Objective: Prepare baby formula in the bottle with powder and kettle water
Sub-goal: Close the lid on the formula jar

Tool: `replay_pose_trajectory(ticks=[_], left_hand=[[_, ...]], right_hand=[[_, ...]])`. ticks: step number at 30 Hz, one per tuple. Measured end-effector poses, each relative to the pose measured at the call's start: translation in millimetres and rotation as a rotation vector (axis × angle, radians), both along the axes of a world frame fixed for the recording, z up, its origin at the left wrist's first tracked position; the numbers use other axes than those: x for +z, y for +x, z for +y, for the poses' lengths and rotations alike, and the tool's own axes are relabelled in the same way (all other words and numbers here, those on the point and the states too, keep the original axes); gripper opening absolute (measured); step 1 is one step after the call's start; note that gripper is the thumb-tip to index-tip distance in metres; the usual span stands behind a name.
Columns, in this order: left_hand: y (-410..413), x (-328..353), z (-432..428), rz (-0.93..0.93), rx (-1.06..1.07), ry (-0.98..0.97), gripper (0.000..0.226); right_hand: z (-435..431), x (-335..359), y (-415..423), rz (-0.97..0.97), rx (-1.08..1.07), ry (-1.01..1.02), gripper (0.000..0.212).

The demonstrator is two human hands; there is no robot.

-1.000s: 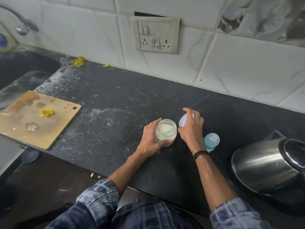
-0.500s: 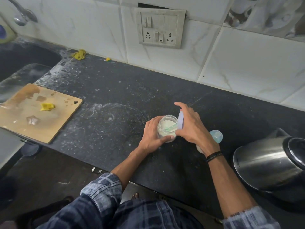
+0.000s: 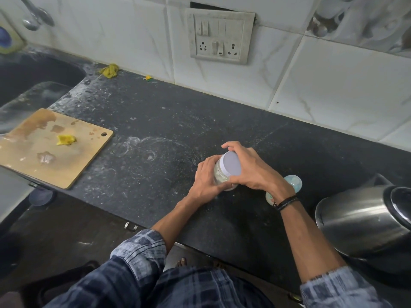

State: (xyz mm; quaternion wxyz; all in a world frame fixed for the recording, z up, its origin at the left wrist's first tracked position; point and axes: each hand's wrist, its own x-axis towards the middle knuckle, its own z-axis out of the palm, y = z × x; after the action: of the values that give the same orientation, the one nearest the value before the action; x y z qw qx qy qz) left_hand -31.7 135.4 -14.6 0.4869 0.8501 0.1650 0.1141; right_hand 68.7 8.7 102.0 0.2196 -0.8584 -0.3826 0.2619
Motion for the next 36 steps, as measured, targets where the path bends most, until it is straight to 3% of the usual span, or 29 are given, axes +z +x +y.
replay_pose_trajectory(ticks=[18,31,36], left_hand=[[1,-3,1,0.030,0.006,-0.013,0.091],[2,-4,1,0.030,0.029,-0.046,0.088],[2,-6,1,0.033,0.026,-0.038,0.088]], right_hand=[[8,0,-4,-0.101,0.010,-0.152,0.081],[6,6,-3,-0.154,-0.041,-0.138,0.085],[4,7,-4,-0.165,-0.031,-0.139,0.076]])
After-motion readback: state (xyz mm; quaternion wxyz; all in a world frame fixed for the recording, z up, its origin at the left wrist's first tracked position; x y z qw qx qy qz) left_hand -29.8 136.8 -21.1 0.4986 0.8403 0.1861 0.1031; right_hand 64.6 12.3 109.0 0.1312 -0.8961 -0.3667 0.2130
